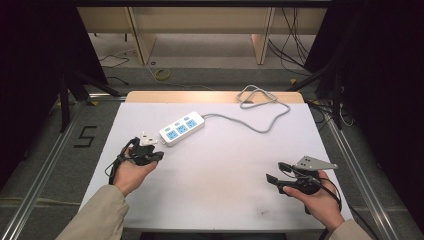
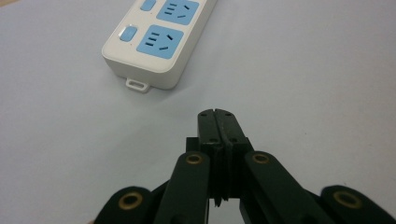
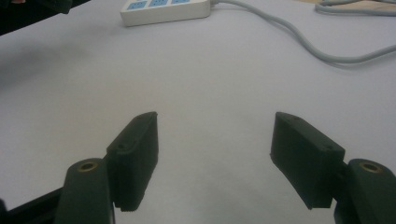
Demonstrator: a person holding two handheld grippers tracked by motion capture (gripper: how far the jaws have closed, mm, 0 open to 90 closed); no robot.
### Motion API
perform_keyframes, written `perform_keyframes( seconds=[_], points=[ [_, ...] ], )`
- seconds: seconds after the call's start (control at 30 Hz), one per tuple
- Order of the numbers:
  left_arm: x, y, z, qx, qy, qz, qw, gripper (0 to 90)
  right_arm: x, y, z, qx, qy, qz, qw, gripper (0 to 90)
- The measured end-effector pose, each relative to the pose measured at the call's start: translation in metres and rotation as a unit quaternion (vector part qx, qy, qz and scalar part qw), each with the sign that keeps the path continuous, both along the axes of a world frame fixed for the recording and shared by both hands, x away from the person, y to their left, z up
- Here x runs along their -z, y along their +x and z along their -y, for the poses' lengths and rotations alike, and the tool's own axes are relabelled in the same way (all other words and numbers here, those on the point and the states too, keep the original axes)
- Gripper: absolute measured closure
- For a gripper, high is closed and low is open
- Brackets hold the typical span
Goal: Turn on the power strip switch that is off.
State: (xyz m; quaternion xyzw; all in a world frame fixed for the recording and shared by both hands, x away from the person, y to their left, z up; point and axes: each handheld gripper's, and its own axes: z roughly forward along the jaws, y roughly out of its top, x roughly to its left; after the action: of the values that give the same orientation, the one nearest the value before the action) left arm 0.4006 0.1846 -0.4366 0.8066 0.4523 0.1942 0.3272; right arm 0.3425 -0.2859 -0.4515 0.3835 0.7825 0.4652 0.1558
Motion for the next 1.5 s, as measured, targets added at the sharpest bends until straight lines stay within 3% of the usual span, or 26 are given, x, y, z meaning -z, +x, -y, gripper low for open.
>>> perform_keyframes(
  seconds=[0.5,0.87,1.4,1.5],
  points=[
    [-0.007,0.036,0.012,0.001,0.007,0.010,0.9999,89.6,0.000,-0.002,-0.002,-0.001,-0.011,0.004,0.9999,32.7],
    [-0.017,0.061,0.027,0.015,0.019,0.024,0.9994,89.6,0.000,-0.006,-0.002,0.004,-0.012,0.003,0.9999,32.6],
    [-0.019,0.094,0.042,0.033,0.051,0.024,0.9979,89.7,0.000,-0.008,0.002,0.010,-0.012,0.001,0.9999,32.3],
    [-0.018,0.098,0.043,0.029,0.049,0.022,0.9981,89.7,0.000,-0.010,0.002,0.010,-0.013,0.001,0.9999,32.3]
  ],
)
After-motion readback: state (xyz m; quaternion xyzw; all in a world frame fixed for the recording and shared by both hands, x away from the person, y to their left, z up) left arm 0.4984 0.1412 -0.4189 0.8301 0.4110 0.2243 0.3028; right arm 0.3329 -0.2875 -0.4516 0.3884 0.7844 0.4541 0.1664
